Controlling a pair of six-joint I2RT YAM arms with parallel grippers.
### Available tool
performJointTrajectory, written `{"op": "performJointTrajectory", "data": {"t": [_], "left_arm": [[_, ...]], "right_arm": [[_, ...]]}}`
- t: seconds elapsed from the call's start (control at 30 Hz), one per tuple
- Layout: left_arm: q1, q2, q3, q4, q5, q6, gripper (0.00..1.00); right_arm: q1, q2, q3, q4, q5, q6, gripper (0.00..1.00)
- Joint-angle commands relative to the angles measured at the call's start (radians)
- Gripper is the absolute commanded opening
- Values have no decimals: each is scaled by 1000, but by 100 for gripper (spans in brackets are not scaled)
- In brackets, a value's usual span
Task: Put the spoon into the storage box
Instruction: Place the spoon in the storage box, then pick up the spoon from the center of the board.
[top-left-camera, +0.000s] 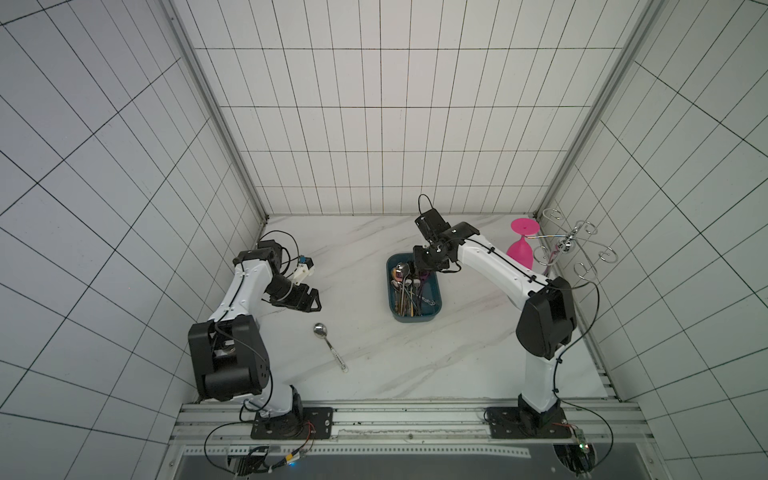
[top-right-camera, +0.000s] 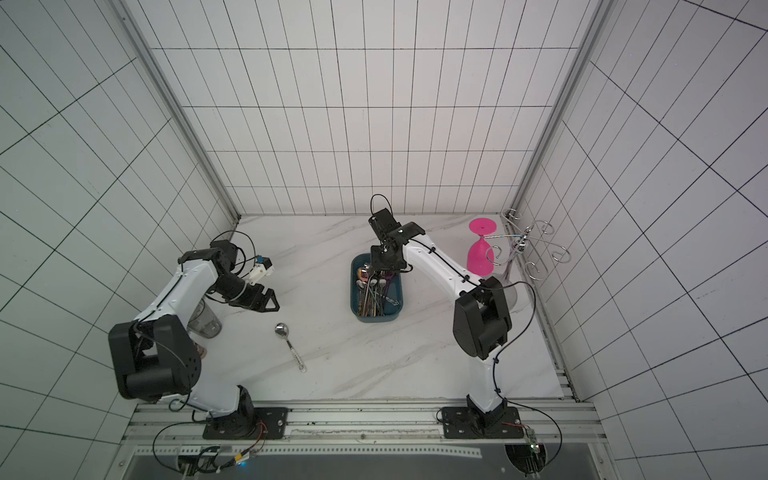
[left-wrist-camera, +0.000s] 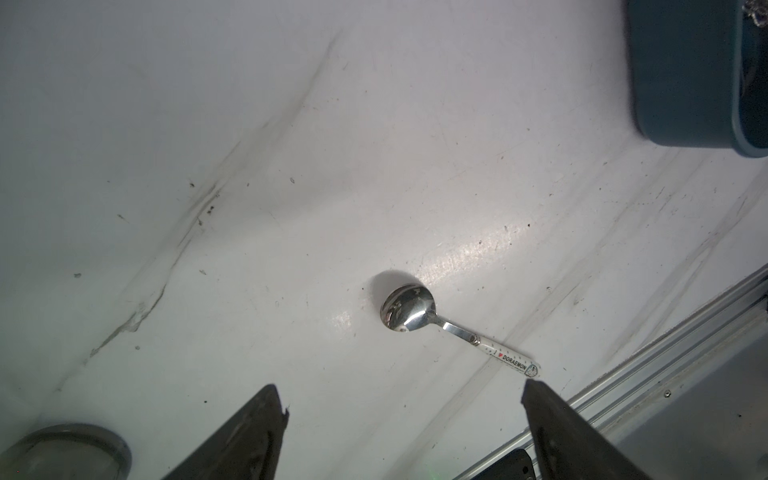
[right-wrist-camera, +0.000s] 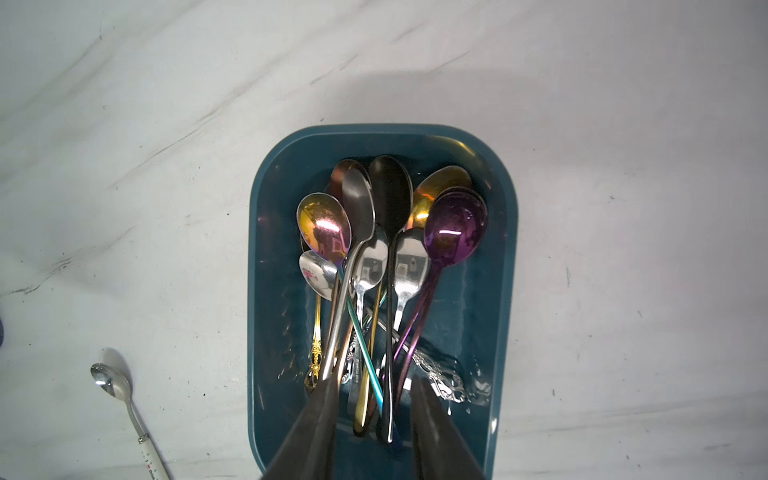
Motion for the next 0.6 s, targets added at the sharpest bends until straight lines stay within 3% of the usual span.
{"op": "performJointTrajectory", "data": {"t": [0.0,0.2,0.57], "left_arm": [[5,5,-42,55,-12,75,91],[11,37,-85,86,9,140,88],[16,153,-110,86,46,199,76]], "right_arm": [[-24,-71,-42,-7,32,-51,36],[-57,-169,-138,23,45,-100,58],[-83,-322,-207,58,58,-233,73]]}}
